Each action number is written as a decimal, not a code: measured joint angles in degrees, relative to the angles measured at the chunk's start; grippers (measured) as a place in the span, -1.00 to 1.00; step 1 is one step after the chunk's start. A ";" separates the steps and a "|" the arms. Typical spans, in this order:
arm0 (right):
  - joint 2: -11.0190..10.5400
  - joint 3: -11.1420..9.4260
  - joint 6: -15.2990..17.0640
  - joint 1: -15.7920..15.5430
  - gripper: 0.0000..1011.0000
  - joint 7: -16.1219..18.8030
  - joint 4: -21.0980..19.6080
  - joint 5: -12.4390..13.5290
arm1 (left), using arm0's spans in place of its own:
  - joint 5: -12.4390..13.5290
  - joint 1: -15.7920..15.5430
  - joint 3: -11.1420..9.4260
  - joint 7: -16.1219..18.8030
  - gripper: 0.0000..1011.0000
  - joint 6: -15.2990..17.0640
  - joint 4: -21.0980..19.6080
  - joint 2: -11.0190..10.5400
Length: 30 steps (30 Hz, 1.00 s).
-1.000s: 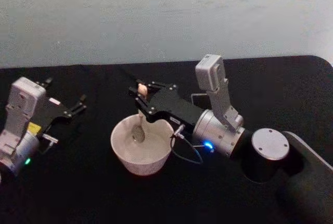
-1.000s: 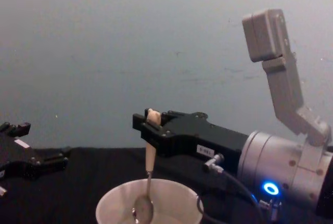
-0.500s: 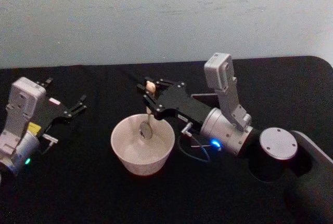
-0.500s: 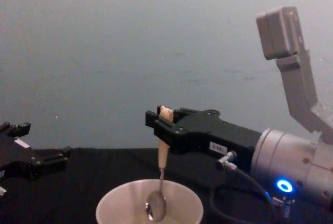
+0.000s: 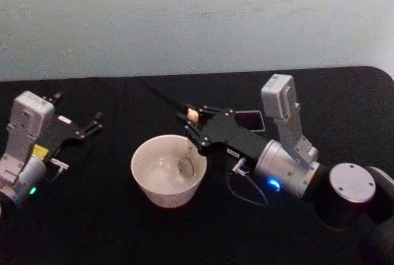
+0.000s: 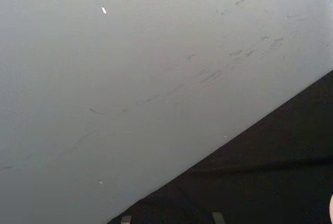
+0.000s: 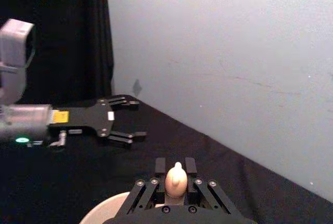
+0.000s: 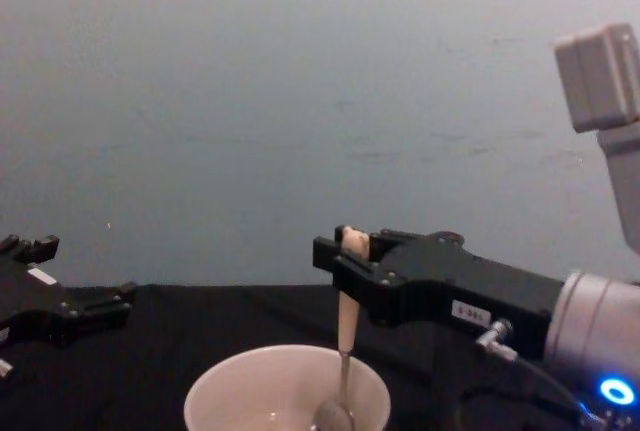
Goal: Pick up the stirring spoon with one hand, stir inside the cup, then place it back in its original position.
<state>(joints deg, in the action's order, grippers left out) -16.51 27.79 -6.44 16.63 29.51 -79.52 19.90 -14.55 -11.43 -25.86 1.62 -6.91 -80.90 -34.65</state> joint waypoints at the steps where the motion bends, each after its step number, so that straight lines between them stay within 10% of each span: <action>1: -0.40 0.00 0.18 -0.58 -0.58 0.32 -0.83 0.39 | 0.00 0.00 0.00 0.00 0.98 0.00 0.00 0.00; 10: -0.79 1.70 0.91 -1.93 -0.58 1.26 -2.65 1.12 | 0.00 0.00 0.00 0.00 0.98 0.00 0.00 0.00; 30: 5.74 3.44 -0.92 4.31 -0.58 -1.04 6.03 -0.76 | 0.00 0.00 0.00 0.00 0.98 0.00 0.00 0.00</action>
<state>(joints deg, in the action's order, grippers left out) -10.77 31.23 -7.36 20.94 28.47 -73.50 19.14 -14.55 -11.43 -25.86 1.62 -6.91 -80.90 -34.65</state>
